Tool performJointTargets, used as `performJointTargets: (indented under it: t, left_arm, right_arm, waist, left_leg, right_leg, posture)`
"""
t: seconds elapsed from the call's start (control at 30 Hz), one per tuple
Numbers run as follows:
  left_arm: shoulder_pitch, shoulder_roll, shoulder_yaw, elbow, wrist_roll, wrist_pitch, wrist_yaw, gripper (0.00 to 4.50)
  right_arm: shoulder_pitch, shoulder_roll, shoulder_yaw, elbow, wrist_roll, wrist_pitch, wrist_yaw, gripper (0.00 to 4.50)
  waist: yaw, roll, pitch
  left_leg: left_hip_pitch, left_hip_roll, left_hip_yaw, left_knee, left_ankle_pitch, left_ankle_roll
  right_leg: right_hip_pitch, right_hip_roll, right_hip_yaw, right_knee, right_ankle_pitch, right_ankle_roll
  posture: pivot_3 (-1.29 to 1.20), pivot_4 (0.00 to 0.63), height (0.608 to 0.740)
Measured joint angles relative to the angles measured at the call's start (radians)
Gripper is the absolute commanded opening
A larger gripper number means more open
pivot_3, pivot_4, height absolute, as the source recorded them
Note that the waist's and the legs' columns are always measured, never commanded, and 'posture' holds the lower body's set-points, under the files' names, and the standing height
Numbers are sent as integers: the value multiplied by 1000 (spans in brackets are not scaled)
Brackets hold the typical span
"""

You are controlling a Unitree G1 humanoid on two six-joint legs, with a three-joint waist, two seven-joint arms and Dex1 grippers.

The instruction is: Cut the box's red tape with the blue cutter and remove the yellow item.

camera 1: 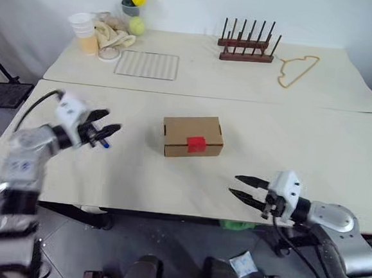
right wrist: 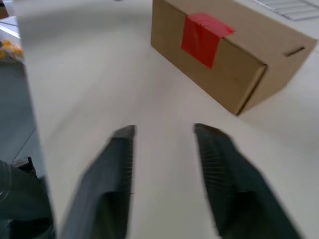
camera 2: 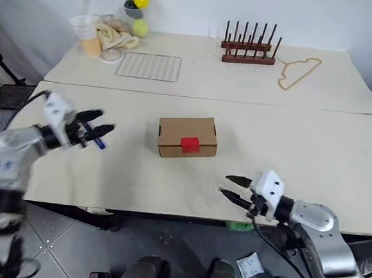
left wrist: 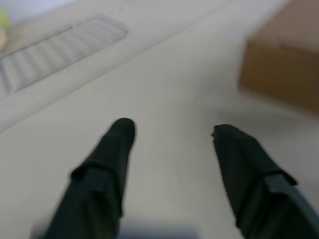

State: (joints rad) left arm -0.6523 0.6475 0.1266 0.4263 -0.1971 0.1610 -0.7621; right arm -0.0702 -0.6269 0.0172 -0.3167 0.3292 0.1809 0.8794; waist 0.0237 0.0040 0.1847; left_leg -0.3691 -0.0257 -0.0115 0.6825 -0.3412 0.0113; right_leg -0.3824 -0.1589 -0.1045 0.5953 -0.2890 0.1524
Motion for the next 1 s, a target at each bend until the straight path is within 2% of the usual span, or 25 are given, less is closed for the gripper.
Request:
performJointTargets:
  t: [0.07, 0.2, 0.37, 0.53, 0.73, 0.9, 1.0]
  left_arm:
    - [-92, -34, -44, 102, 45, -37, 24, 1119]
    - [-280, -110, -97, 385, 130, -121, 94, 14]
    - [-429, -208, -151, 629, 204, -228, 114, 14]
    - [-442, -261, -178, 722, 210, -248, -17, 14]
    - [-420, -250, -187, 665, 195, -170, -246, 14]
    - [-255, -243, -203, 350, 126, 10, -410, 14]
    - [-159, -265, -213, 164, 93, 141, -411, 14]
  right_arm:
    - [-28, 22, 37, -1, -30, 25, -37, 43]
    - [-97, 79, 93, 31, -102, 84, -118, 0]
    - [-212, 179, 162, 57, -142, 196, -199, 0]
    - [-263, 212, 176, 69, -150, 253, -226, 0]
    - [-283, 193, 164, 87, -163, 262, -243, 0]
    - [-335, 124, 91, 125, -151, 260, -209, 0]
    - [-366, 114, 70, 172, -148, 251, -186, 0]
  waist:
    - [-8, 0, 0]
    - [-11, -4, 1]
    - [-12, -5, 1]
    - [-18, -5, 1]
    - [-25, -5, 1]
    - [-26, -5, 1]
    - [-25, -5, 1]
  left_leg:
    - [-1, 1, 9, -1, 0, -1]
    - [-4, 3, 17, 0, -1, -1]
    - [-4, 3, 19, 1, 0, -1]
    - [-4, 3, 19, 1, 0, -1]
    - [-4, 3, 19, 2, 0, 0]
    - [-4, 4, 19, 2, 0, 0]
    - [-4, 4, 19, 2, 0, 0]
  right_leg:
    - [-5, 1, 0, 1, 0, 0]
    - [-10, 1, -2, 4, 0, 0]
    - [-10, 0, 0, 4, 0, 0]
    - [-11, 0, -1, 5, 0, 0]
    - [-11, 0, 0, 6, 0, 0]
    - [-11, 0, 0, 7, 0, 0]
    - [-11, 0, 0, 7, 0, 0]
  posture:
    - [0, 150, 740]
    - [0, 150, 740]
    - [0, 150, 740]
    - [0, 150, 740]
    - [0, 150, 740]
    - [0, 150, 740]
    - [0, 150, 740]
